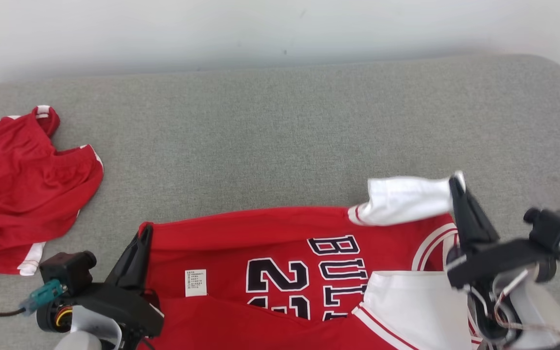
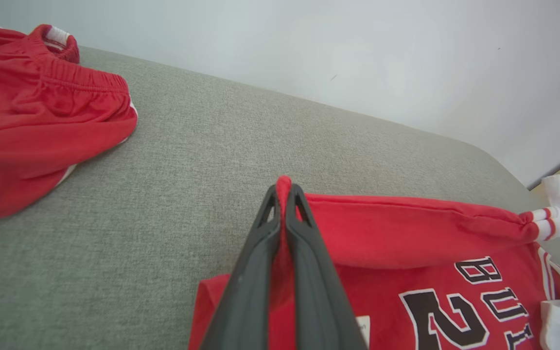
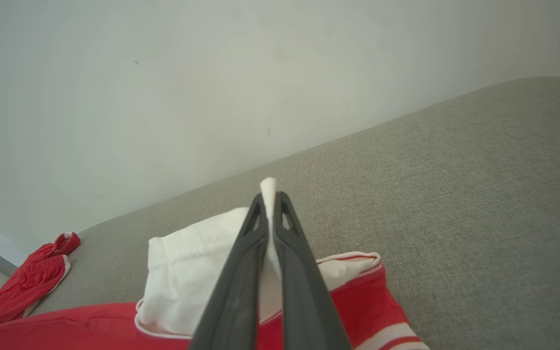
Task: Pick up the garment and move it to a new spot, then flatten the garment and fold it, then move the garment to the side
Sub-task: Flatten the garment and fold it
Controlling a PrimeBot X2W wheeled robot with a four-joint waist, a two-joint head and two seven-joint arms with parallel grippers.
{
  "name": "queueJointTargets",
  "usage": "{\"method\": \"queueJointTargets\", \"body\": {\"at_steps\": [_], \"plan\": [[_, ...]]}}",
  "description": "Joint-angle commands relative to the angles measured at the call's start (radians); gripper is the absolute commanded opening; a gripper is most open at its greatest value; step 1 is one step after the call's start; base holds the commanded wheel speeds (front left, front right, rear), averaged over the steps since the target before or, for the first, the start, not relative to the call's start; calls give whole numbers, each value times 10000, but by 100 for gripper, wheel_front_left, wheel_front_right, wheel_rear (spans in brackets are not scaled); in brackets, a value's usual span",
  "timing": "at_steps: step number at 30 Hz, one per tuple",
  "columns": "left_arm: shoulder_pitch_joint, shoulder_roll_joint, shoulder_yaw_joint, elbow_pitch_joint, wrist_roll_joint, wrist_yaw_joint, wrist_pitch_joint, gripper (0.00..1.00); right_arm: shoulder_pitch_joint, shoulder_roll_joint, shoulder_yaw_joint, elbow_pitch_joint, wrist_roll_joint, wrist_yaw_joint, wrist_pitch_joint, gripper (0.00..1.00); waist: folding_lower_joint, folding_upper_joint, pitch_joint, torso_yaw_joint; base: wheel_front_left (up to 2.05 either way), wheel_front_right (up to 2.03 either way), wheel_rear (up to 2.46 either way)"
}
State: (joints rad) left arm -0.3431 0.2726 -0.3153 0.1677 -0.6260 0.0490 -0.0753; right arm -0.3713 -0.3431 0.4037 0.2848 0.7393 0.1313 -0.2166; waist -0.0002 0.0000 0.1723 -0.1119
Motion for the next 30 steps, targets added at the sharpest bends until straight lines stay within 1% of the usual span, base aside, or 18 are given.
{"method": "queueJointTargets", "body": {"at_steps": [1,5,9,12,15,22,26,27,28,29,30], "plan": [[229,72,-10,-23,109,18,-108,0,214,-112,6,-104,30,-6,50,0,2,0,-67,32,0,0,0],[439,78,-55,-62,160,-13,-337,0,1052,-176,-77,-728,72,-6,308,0,2,0,-186,71,0,0,0],[663,138,-111,-25,220,-39,-500,0,1730,-103,-316,-1276,4,-6,485,0,2,0,-199,39,0,0,0],[761,166,-196,-14,294,-52,-604,0,2120,-41,-427,-1546,-63,-5,655,0,2,0,-186,2,0,0,0],[905,152,-260,72,332,-35,-729,0,2442,-111,-368,-1816,-139,-6,826,0,2,0,-178,-5,0,0,0],[1018,52,-455,472,468,-89,-1057,0,3106,-313,-559,-2114,-408,-6,1085,0,2,0,-232,78,0,0,0],[1075,-57,-536,721,459,-78,-1184,0,3399,-277,-706,-2090,-571,-6,1263,0,2,0,-343,142,0,0,0],[1103,-68,-543,781,463,-54,-1213,0,3465,-224,-741,-2081,-593,-6,1296,36,2,0,-373,158,0,0,0],[1123,-98,-527,821,444,-38,-1273,11,3512,-160,-772,-2082,-593,-6,1324,100,2,0,-415,181,0,0,0],[1157,-119,-512,844,457,-30,-1337,49,3576,-112,-805,-2104,-582,-5,1327,100,2,0,-455,204,0,0,0],[1216,-138,-490,855,467,9,-1411,100,3633,-85,-874,-2125,-597,-5,1300,100,2,0,-498,222,0,0,0]]}}
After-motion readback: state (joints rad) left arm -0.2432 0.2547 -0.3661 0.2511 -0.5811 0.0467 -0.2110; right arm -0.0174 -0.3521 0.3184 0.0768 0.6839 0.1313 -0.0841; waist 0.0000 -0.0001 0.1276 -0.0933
